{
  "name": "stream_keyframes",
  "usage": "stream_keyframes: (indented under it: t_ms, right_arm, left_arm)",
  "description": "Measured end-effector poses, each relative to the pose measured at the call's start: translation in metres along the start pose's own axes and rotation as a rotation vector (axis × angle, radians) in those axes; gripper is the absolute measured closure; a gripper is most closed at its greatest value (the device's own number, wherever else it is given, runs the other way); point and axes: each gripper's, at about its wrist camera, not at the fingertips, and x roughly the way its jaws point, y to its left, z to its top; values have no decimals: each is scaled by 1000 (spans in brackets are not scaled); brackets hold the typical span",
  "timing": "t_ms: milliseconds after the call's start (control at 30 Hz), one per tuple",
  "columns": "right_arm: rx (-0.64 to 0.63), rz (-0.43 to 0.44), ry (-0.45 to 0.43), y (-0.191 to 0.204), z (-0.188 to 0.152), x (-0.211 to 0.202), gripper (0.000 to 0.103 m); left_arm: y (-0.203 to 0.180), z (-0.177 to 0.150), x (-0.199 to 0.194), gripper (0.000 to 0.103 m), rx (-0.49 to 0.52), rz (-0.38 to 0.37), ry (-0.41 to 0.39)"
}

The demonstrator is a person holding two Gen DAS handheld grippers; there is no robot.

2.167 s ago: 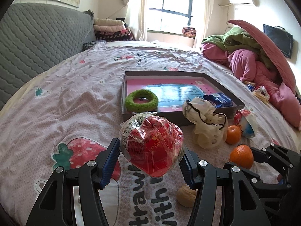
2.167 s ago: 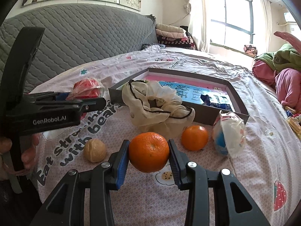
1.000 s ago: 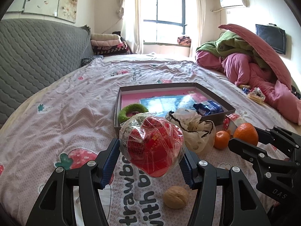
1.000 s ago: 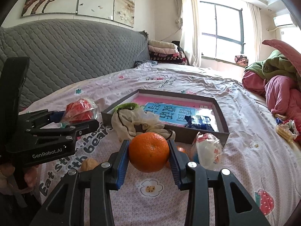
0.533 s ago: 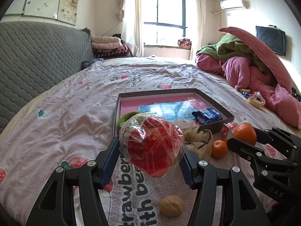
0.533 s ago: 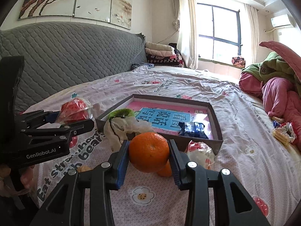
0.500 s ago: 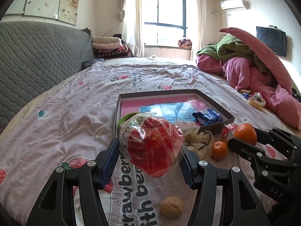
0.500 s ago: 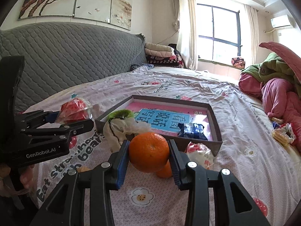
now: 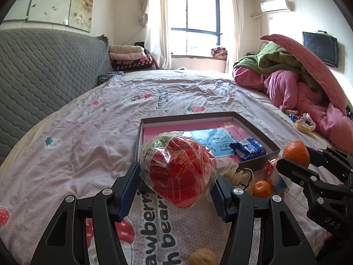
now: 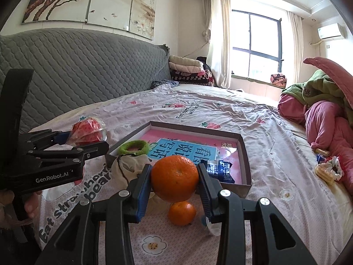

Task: Organize objects
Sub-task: 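Carry the red bagged ball over the pink book tray while the right tool carries the orange there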

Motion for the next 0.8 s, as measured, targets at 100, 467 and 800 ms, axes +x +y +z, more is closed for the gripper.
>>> stream_keyframes:
  t_ms: [100, 467, 800]
  right_arm:
    - [0, 2, 1, -1, 2, 1, 63]
    - [-10, 8, 1, -3, 7, 9, 63]
    - [-16, 3, -1, -5, 13, 13, 63]
  left_arm:
    - [0, 4, 2, 42, 1, -2, -3]
    - [0, 17, 9, 42, 1, -5, -12]
    - [0, 19, 15, 42, 2, 2, -5]
